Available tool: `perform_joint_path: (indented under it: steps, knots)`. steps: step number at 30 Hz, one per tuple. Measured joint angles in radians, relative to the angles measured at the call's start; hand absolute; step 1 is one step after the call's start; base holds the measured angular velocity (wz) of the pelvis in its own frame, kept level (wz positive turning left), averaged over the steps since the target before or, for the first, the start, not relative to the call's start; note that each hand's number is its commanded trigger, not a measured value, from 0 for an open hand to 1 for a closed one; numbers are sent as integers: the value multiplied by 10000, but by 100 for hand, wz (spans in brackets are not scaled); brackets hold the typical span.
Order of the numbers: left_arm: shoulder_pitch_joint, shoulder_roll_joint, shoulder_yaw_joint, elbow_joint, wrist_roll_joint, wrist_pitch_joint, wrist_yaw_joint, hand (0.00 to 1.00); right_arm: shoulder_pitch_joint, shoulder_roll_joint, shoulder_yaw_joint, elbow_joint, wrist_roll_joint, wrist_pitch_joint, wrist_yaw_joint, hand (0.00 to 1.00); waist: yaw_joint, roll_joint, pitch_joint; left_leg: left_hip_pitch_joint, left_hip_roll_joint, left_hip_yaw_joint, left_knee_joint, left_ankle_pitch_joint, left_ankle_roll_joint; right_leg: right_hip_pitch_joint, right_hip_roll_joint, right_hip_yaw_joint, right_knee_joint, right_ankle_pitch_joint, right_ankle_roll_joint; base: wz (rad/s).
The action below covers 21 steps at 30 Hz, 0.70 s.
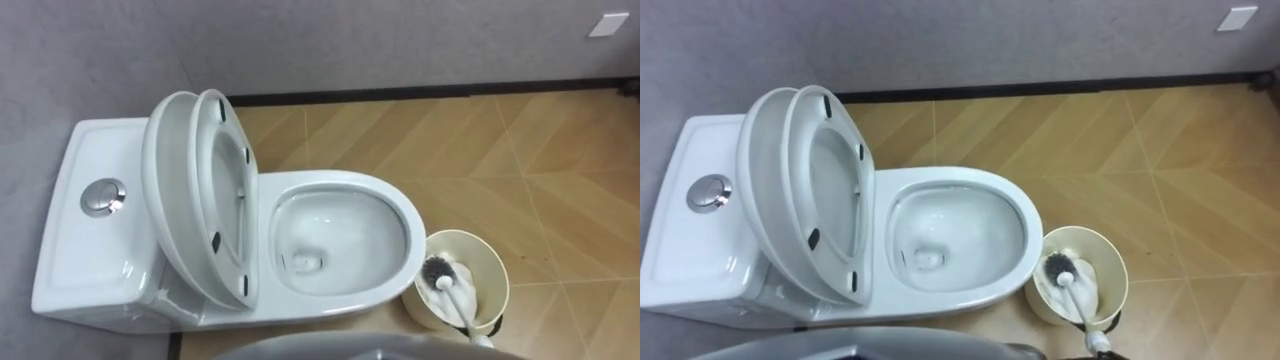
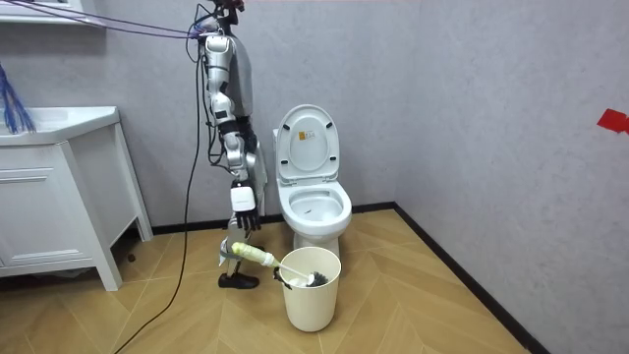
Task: Brush toilet
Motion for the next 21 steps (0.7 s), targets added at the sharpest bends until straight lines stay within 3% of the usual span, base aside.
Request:
perform_joint_path:
  steps: [12, 16, 17, 19, 21]
  knots:
    - [-100, 9, -411, 126, 11, -833, 244, 0, -297, 143, 214, -1682, -1834, -949, -1165, 0, 17, -29, -28, -560, 55, 14, 397, -2, -4, -382, 30, -12, 7, 77, -40, 1]
    - [-174, 46, -409, 252, 3, -1034, 280, 0, -306, 143, 170, -1679, -1920, -1032, -1734, 0, 8, -7, -76, -883, 67, -66, 504, -2, -4, -655, 18, -111, 144, 110, -53, 3]
    - [-175, 64, -409, 259, 3, -1078, 290, 0, -304, 144, 172, -1673, -1921, -1050, -1844, 0, 6, 23, -44, -960, 66, -99, 542, -2, -4, -699, 13, -147, 149, 117, -54, 12]
    - [-220, 149, -424, 277, -10, -1301, 420, 0, -335, 136, 158, -1675, -1946, -1213, -2239, 0, -5, 31, -74, -1381, 76, -182, 768, -2, -3, -1041, -8, -249, 282, 122, -64, 14]
    - [-306, 190, -558, 292, -23, -1444, 569, 0, -536, 125, 165, -1675, -1998, -1236, -2486, 0, 15, 62, -53, -1740, 94, -179, 876, 0, 1, -1369, -39, -365, 430, 125, -69, 9]
